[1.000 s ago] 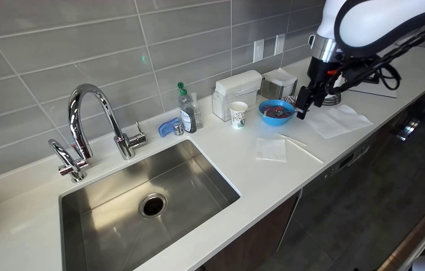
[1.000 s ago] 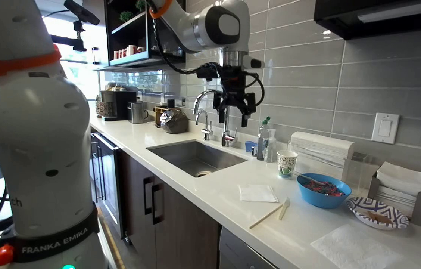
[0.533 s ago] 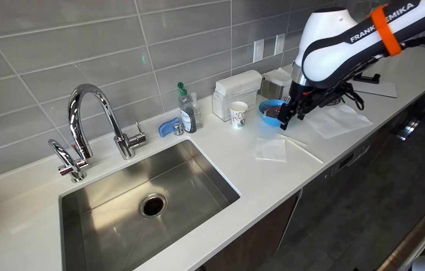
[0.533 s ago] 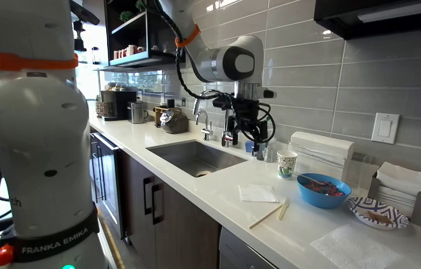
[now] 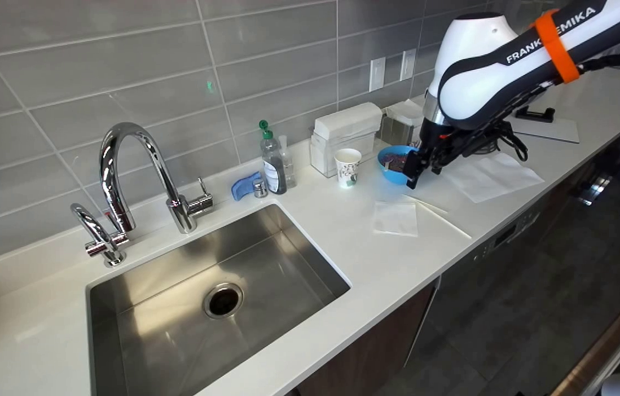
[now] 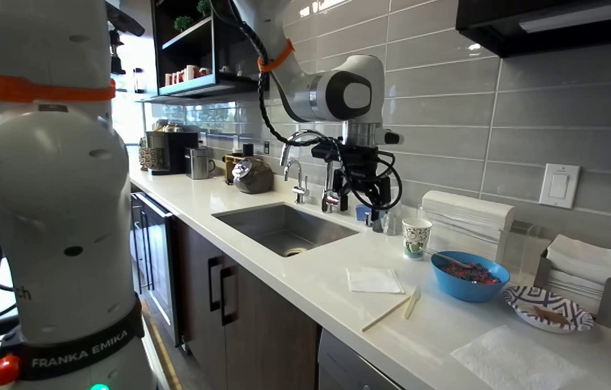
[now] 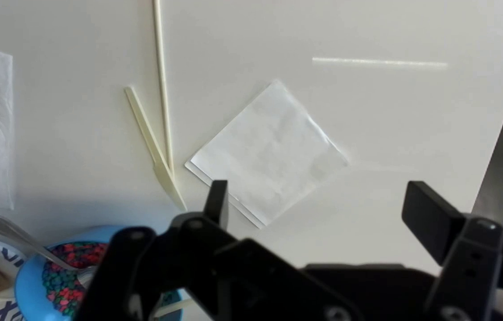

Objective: Put the tissue paper into the coffee cup

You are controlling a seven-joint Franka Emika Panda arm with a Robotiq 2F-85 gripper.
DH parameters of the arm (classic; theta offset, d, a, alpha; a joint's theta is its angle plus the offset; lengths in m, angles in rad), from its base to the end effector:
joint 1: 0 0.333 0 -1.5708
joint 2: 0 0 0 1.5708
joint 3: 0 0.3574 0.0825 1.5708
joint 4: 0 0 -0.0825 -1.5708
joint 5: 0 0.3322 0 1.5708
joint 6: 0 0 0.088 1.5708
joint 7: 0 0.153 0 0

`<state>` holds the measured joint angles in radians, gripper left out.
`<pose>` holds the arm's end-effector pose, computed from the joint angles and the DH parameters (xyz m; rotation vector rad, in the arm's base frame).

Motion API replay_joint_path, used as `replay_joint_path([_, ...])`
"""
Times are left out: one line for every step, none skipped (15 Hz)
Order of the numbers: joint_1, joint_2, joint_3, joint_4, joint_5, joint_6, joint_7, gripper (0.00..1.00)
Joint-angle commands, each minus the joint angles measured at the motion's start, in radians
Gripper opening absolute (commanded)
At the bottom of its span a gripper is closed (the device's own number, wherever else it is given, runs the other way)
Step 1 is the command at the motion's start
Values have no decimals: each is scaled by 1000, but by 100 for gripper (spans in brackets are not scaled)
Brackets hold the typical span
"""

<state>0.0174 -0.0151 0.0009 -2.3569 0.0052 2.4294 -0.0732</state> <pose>0.4738 0.0088 0.3746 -3.1344 -0.1376 -0.1376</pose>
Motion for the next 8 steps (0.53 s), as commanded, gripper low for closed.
replay_joint_path([-7,64,-2,33,12,26,-18,100])
replay_joint_path([-8,85,-3,41,34,35,-41,100])
replay_joint_path([-11,114,-3,52,31,56,-38,100])
replay_joint_path([-14,138,-2,63,45,66,-49,100])
replay_joint_path([-17,166,0,76,48,80,-52,100])
replay_joint_path([-20,193,3,89,60,92,-63,100])
replay_joint_path([-22,218,4,101,55,103,-59,100])
replay_joint_path([-26,247,7,114,62,116,-63,100])
